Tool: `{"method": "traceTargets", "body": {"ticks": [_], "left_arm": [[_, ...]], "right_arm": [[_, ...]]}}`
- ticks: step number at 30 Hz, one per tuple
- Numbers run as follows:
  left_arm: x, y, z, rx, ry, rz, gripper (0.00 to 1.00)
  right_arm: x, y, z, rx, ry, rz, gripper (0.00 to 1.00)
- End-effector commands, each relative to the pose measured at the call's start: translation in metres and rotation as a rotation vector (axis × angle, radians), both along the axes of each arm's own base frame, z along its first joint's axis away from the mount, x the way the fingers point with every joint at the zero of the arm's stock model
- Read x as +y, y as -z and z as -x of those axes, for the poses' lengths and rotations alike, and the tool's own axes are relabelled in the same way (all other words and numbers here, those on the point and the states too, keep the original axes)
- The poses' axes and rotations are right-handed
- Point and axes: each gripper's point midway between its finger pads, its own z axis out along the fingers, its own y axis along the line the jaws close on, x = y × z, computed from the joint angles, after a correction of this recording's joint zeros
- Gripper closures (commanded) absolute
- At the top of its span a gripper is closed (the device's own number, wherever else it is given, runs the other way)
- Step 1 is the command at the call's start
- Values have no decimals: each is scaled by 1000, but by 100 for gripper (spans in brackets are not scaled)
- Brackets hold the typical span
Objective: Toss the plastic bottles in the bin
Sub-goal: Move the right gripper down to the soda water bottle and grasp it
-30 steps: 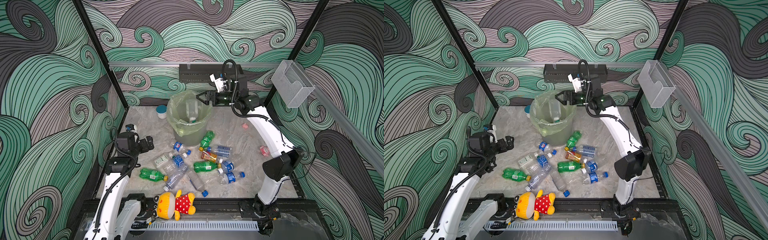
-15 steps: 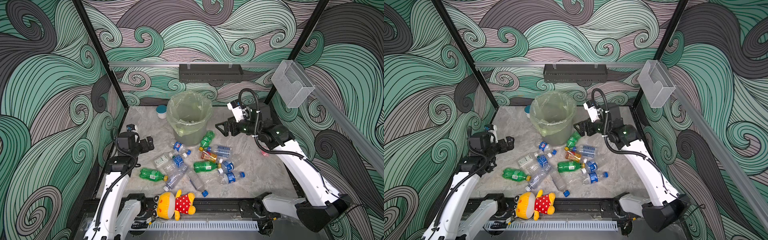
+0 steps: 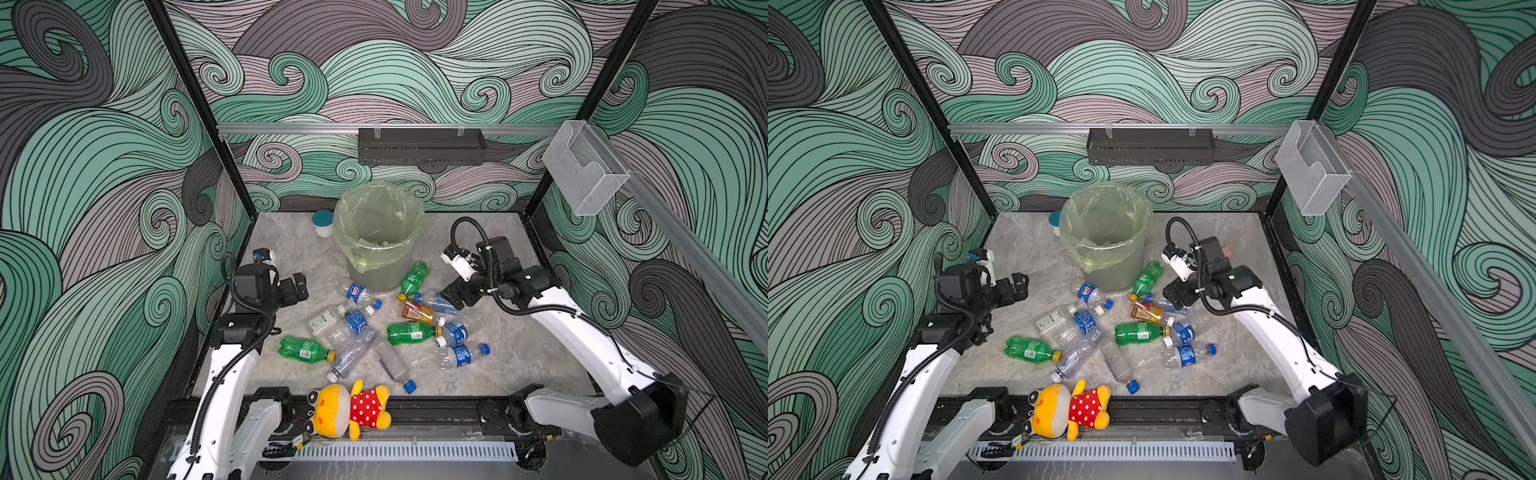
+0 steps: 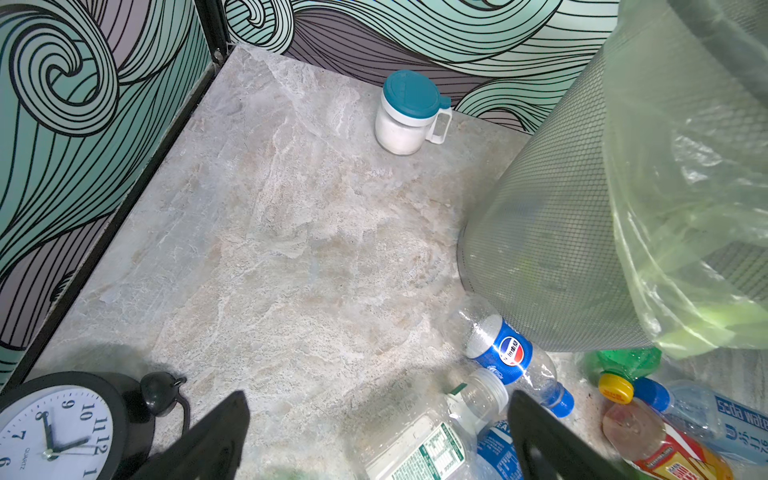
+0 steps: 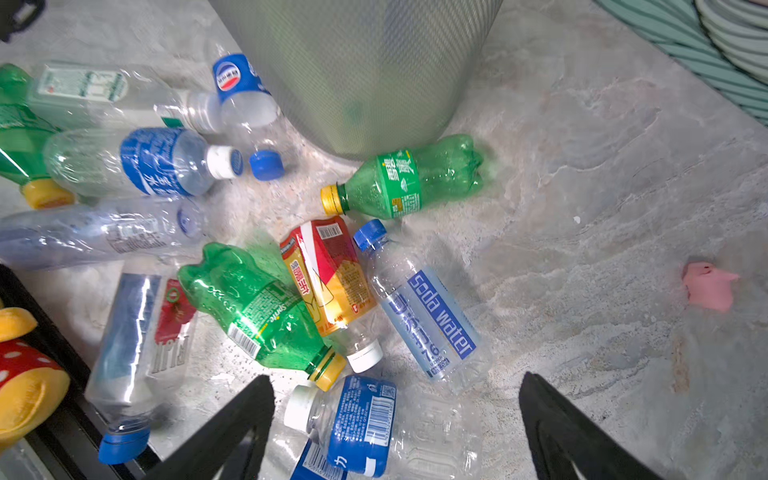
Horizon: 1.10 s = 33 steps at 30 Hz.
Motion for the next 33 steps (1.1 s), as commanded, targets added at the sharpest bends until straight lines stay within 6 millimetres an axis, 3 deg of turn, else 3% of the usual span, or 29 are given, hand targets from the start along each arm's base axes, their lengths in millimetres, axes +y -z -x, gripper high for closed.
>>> {"method": "traceTargets", "body": {"ticks": [1,5,10,23,33], "left_arm": [[1,-4,2,-4,3,-2,1],[1,-5,4,-7,4,-6,1],[1,-6,4,-12,4,-4,1],[0,-5,4,-12,6,-3,1],[1,-5,4,-11,6,-4,1]], "right_arm": [[1,29,-9,32,-8,38,9],[0,57,-14,105,30,57,11],[-7,78,-20,149,63,84,12],[-6,113,-24,238,77,108,8],[-9,135,-35,296,136,146,11]]}}
